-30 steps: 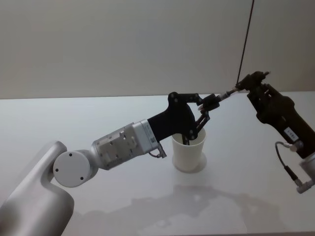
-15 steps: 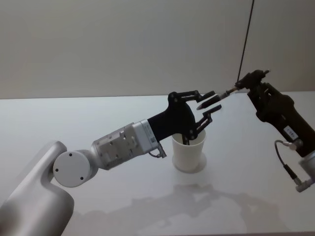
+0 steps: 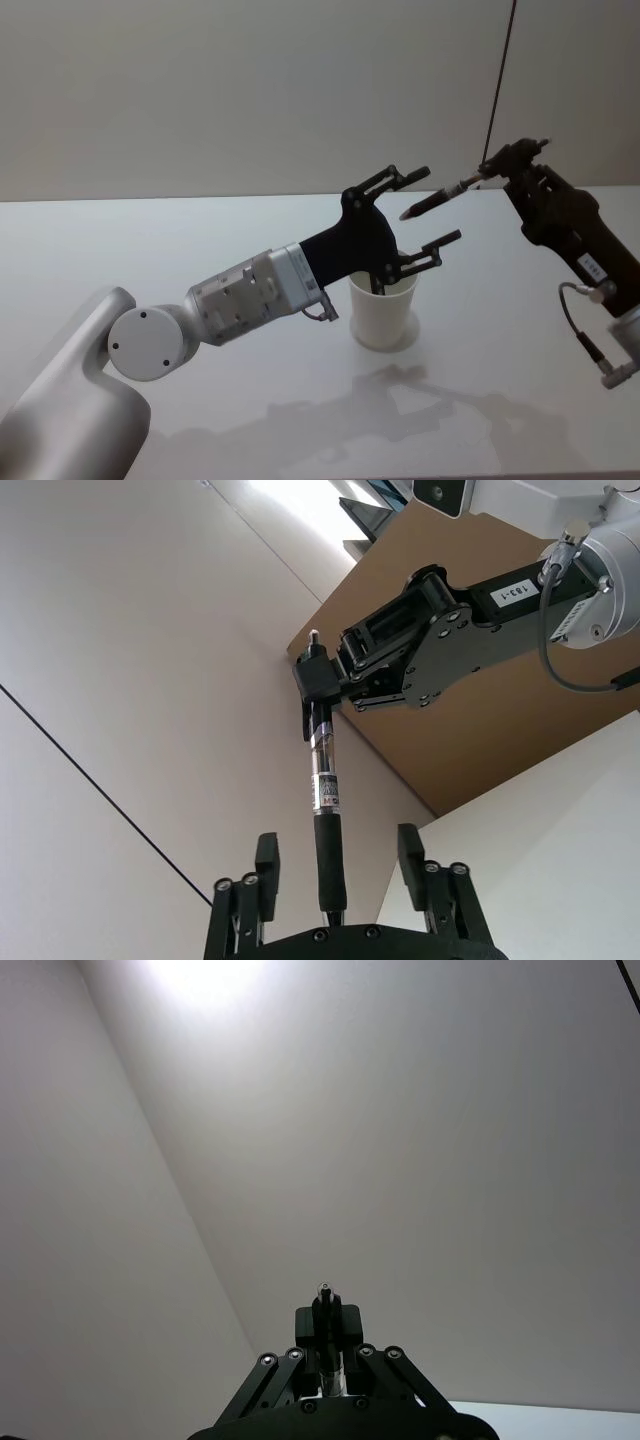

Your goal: Place the pen into the pen holder.

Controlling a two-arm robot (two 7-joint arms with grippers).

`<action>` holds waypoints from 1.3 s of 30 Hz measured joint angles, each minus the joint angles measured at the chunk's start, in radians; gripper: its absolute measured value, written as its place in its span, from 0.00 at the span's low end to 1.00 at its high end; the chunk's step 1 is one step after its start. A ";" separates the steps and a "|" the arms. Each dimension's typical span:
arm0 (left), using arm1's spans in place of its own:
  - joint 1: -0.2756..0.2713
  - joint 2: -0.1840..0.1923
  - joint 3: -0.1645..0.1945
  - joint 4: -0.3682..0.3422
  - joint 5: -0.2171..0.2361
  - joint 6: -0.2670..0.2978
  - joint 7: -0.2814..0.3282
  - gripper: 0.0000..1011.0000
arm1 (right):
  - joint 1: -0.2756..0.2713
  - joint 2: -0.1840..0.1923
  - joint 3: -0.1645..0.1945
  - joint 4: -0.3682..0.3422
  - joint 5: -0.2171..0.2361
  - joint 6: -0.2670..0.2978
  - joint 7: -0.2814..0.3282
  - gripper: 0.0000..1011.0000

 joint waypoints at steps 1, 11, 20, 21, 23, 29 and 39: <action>0.000 0.000 0.000 0.000 0.000 0.000 0.000 0.76 | 0.000 0.000 0.000 0.000 0.000 0.000 0.000 0.13; 0.000 0.000 0.000 0.000 0.000 0.000 0.000 0.99 | 0.001 0.007 -0.002 -0.001 0.000 -0.013 -0.007 0.13; 0.000 0.000 0.000 0.000 0.000 0.000 0.000 0.99 | 0.005 0.018 0.005 0.006 -0.014 -0.038 -0.028 0.13; 0.000 0.000 0.000 0.000 0.000 0.000 0.000 0.99 | 0.005 0.019 0.005 0.007 -0.015 -0.040 -0.030 0.13; 0.000 0.000 0.000 0.000 0.000 0.000 0.000 0.99 | 0.007 0.022 0.008 0.011 -0.020 -0.047 -0.037 0.13; 0.000 0.000 0.000 0.000 0.000 0.000 0.000 0.99 | 0.010 0.032 0.017 0.022 -0.032 -0.066 -0.053 0.13; 0.000 0.000 0.000 0.000 0.000 0.000 0.000 0.99 | 0.020 0.044 0.025 0.058 -0.064 -0.098 -0.067 0.13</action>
